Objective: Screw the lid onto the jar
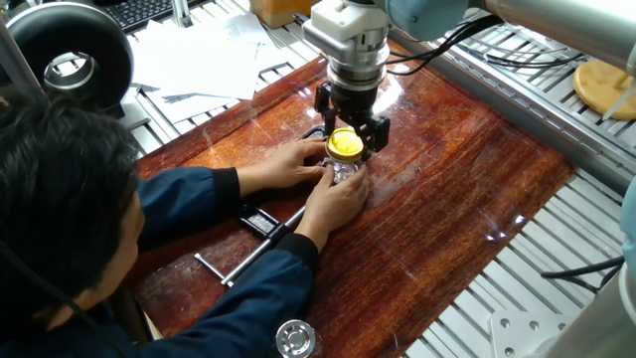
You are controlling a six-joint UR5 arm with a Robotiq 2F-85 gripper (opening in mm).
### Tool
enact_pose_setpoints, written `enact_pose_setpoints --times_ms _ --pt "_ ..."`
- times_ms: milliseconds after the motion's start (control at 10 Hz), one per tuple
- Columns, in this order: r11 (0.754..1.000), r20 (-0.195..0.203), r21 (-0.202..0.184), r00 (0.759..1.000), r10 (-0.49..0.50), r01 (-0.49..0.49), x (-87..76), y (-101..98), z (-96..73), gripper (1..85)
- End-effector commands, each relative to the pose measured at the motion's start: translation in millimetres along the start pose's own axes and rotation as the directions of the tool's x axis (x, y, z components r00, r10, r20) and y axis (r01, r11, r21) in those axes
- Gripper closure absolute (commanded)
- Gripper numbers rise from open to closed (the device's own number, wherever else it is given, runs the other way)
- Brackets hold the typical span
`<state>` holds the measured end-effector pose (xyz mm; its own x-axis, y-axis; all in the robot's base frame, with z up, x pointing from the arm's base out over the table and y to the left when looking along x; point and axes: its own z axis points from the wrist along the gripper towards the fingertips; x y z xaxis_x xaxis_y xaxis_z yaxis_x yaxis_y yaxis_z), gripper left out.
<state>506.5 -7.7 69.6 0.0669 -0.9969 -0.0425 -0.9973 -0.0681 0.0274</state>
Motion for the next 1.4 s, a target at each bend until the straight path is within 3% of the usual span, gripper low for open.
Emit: enact_pose_setpoints --times_ms 0,400,800,1000,1100,1300 --pt "0.999 0.014 0.0 0.999 0.043 -0.043 -1.7 -0.2 0.2 9.0" --pt "0.996 0.023 -0.014 0.996 0.085 -0.085 -4.6 0.4 1.3 18.0" --pt "0.987 0.042 -0.041 0.987 0.156 -0.154 -6.1 6.0 1.7 19.3" --pt "0.977 0.031 -0.052 0.977 0.211 -0.209 -3.4 9.1 2.0 20.0" --pt "0.967 0.019 -0.05 0.968 0.25 -0.249 -1.2 8.8 1.8 20.3" --pt "0.92 -0.001 -0.064 0.922 0.386 -0.385 -5.2 11.9 -1.4 22.3"
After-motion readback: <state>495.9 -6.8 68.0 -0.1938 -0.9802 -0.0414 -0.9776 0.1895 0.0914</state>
